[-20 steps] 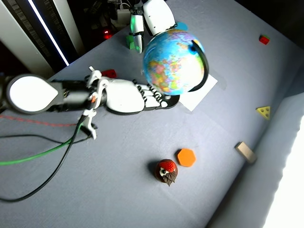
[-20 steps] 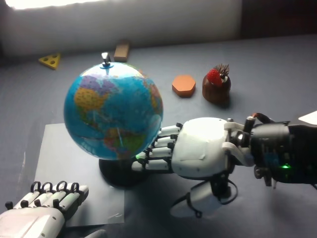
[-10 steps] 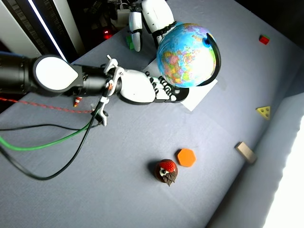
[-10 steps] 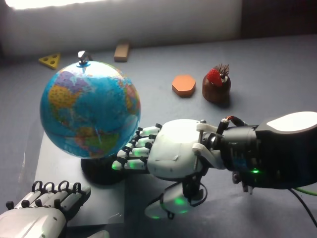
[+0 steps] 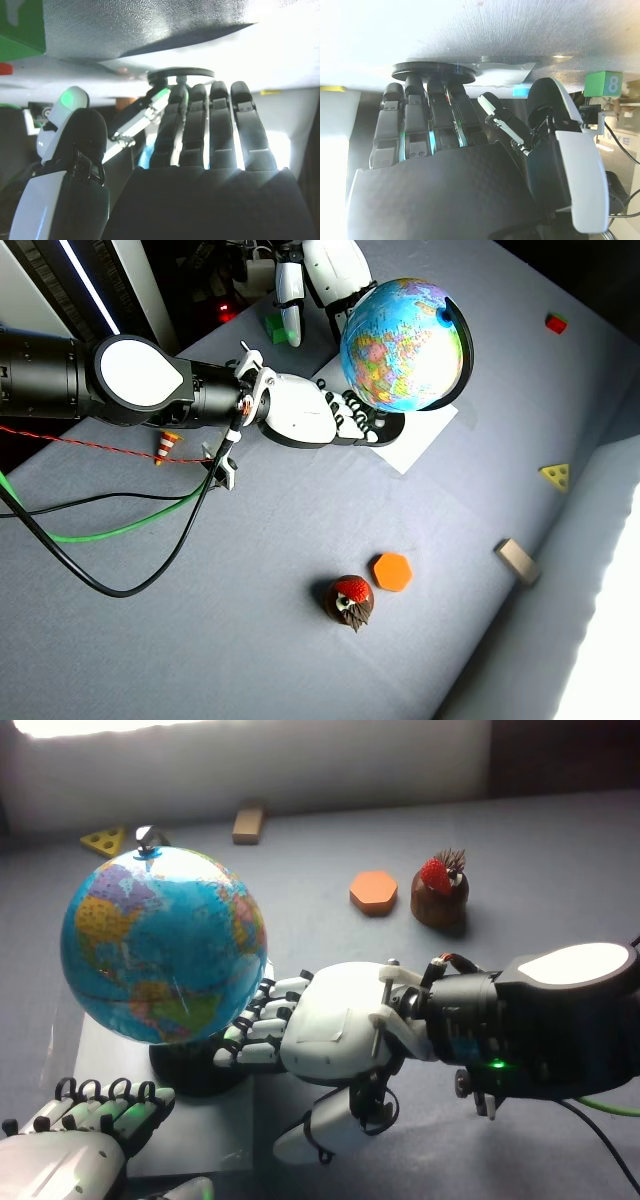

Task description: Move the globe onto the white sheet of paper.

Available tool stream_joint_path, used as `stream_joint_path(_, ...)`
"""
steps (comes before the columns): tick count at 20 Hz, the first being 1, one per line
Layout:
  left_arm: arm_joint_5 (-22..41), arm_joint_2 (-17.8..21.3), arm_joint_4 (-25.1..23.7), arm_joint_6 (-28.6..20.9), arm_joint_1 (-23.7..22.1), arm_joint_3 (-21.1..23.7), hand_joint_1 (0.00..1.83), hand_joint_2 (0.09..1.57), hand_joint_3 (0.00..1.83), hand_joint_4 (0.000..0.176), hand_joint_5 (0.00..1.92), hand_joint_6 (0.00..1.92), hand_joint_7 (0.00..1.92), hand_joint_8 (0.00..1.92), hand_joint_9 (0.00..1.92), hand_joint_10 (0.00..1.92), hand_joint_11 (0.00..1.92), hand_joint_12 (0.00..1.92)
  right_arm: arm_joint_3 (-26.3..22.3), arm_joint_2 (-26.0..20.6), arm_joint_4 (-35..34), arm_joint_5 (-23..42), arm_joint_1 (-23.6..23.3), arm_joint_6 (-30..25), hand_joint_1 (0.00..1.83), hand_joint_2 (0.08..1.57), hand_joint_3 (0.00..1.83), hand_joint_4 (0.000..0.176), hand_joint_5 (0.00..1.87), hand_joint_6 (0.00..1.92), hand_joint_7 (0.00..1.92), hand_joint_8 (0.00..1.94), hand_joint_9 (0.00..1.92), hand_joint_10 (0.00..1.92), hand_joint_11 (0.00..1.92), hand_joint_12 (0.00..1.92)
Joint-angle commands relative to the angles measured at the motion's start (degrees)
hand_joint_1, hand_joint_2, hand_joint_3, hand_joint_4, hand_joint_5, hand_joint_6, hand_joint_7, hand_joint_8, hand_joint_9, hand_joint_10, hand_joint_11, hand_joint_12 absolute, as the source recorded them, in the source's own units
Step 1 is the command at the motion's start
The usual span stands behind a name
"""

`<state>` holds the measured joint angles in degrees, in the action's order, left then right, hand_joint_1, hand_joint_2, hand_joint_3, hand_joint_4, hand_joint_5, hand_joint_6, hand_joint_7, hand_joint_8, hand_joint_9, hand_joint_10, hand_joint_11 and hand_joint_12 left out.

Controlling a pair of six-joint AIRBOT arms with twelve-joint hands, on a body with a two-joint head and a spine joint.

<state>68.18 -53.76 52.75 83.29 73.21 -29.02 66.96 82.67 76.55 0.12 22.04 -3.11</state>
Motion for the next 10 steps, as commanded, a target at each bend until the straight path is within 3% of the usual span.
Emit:
stream_joint_path(1, 4.77, 0.27, -2.59, -0.2, -0.13, 0.21, 0.0, 1.29, 0.0, 0.0, 0.12, 0.01, 0.1, 0.0, 0.09, 0.0, 0.0, 0.21, -0.56, -0.55, 0.03, 2.77, -1.14, -0.9, 0.0, 1.22, 0.0, 0.0, 0.1, 0.01, 0.07, 0.0, 0.07, 0.01, 0.0, 0.0)
stream_joint_path(6, 4.41, 0.55, -2.03, -0.24, -0.05, 0.53, 0.0, 1.29, 0.0, 0.0, 0.12, 0.0, 0.1, 0.0, 0.09, 0.0, 0.0, 0.21, -1.18, -1.1, 0.04, 3.16, -1.65, -0.13, 0.0, 1.22, 0.0, 0.0, 0.1, 0.0, 0.07, 0.0, 0.07, 0.01, 0.0, 0.0)
stream_joint_path(10, 0.27, 2.74, 2.71, -0.51, -2.37, 2.84, 0.0, 1.29, 0.0, 0.0, 0.12, 0.0, 0.11, 0.0, 0.09, 0.0, 0.0, 0.22, -2.44, -2.83, 0.05, 3.13, -1.98, 0.57, 0.0, 1.22, 0.0, 0.0, 0.1, 0.0, 0.07, 0.0, 0.07, 0.01, 0.0, 0.0)
